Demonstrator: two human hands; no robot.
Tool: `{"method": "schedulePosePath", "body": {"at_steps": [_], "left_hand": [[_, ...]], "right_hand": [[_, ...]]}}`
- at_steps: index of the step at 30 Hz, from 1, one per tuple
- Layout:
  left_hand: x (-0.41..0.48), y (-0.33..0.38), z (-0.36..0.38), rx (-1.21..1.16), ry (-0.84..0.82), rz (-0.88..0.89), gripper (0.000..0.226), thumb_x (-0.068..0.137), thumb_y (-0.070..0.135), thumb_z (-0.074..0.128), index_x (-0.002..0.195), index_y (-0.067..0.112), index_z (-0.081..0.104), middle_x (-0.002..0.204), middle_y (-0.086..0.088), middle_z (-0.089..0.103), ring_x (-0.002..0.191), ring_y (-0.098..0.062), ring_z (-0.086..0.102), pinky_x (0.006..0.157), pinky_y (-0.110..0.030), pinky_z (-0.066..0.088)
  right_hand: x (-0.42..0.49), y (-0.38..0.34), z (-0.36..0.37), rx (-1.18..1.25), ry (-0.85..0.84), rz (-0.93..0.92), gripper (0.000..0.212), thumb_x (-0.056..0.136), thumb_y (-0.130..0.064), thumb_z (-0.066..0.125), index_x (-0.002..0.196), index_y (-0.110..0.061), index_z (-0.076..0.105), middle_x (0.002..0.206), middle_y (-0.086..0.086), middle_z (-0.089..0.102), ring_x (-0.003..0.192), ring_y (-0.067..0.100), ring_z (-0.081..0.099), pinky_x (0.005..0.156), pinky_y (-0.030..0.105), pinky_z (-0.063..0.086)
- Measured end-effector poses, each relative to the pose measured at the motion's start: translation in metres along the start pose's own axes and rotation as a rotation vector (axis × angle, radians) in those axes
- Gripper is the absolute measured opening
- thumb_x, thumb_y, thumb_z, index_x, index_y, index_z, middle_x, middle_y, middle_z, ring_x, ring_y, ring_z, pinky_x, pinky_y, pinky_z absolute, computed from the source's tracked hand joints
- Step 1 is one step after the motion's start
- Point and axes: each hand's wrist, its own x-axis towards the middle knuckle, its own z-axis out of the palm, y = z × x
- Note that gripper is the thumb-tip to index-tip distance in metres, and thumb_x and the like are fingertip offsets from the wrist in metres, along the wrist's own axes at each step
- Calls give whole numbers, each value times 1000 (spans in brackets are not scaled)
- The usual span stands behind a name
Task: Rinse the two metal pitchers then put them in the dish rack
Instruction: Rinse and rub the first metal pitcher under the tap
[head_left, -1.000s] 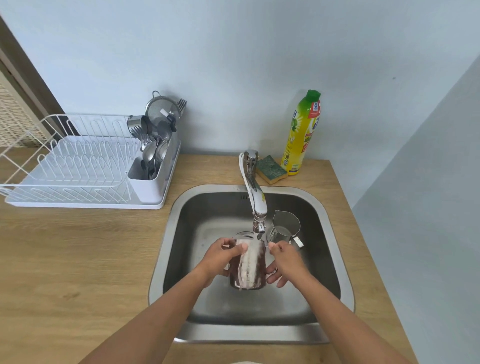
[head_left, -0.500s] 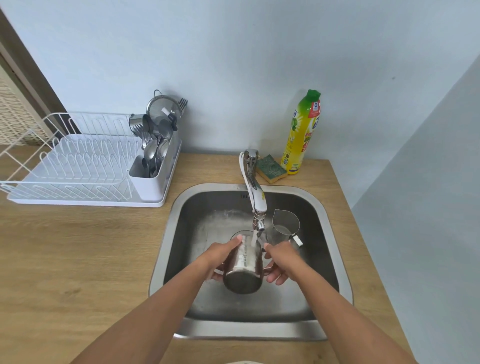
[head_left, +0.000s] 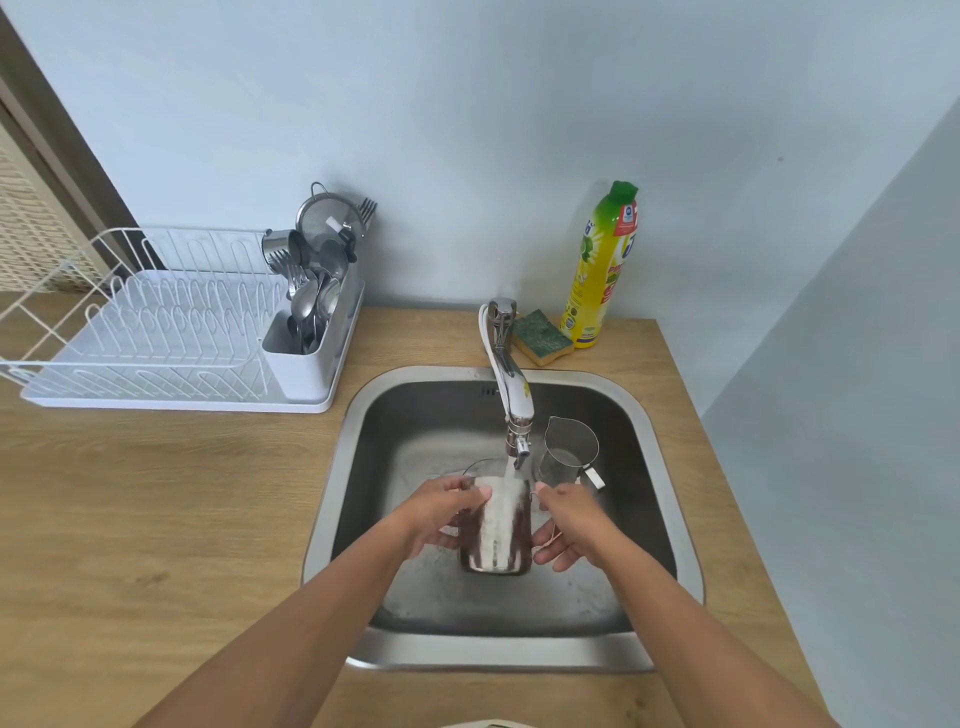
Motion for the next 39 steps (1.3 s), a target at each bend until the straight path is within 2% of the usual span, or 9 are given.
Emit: {"method": "schedulePosePath", "body": {"at_steps": [6,11,13,16,21,26,30,36,39], "left_hand": [[3,-13,7,-73,-69,56,59,82,-1,75,133,13,50,124,-6,67,108,-21,66,95,-40,55],[-1,-11,25,37,-43,128,65,77,-9,76,126,20,45,116,4,63,88,-10,69,87,-34,56],[0,-11,29,64,-15,190,68,72,-10,78,123,21,46,119,-1,64,93,-13,69,89,-34,55],[1,-11,32,95,78,302,76,61,-5,85,123,23,51,126,-2,65,112,-17,63,99,-36,52],[-7,-2,33,191,264,456,73,66,-4,84,124,27,53,114,20,63,108,2,57,90,-13,45],[-15,6,22,431,435,606,79,68,18,89,130,41,46,138,18,56,121,-6,54,100,-30,48],[-26,9,10,467,470,695,79,61,30,92,125,45,47,137,22,54,132,-7,47,104,-32,45],[-40,4,-3,321,373,565,68,62,20,91,117,35,55,114,22,61,106,21,49,81,0,34],[-36,-5,-5,178,314,454,68,60,15,93,118,24,57,113,14,65,108,5,57,84,-6,39]], "right_hand": [[-7,13,-7,-26,115,-100,23,97,-34,49,99,-11,53,81,17,65,56,27,58,49,31,52],[-12,18,-13,-64,213,-165,15,90,-26,57,79,-18,58,81,9,64,65,23,57,57,33,56],[-16,19,-16,-19,238,-192,15,91,-21,60,77,-17,60,85,10,65,72,22,58,63,35,57],[-21,21,-19,80,244,-261,14,93,-14,59,80,-12,63,82,8,58,75,19,54,70,36,55],[-20,19,-15,207,251,-338,11,95,-12,57,87,-11,64,86,5,59,80,16,55,78,36,58],[-8,9,-4,289,193,-366,11,97,-17,57,95,-10,65,106,14,66,100,24,64,78,32,59],[-3,0,6,325,87,-357,12,100,-17,53,94,-14,62,105,7,68,103,19,65,77,34,59],[-9,2,14,245,-30,-277,13,101,-27,49,97,-18,59,98,7,64,90,25,66,68,33,55],[-12,8,13,223,-55,-256,14,101,-28,49,95,-18,57,92,10,61,79,27,66,59,31,55]]}}
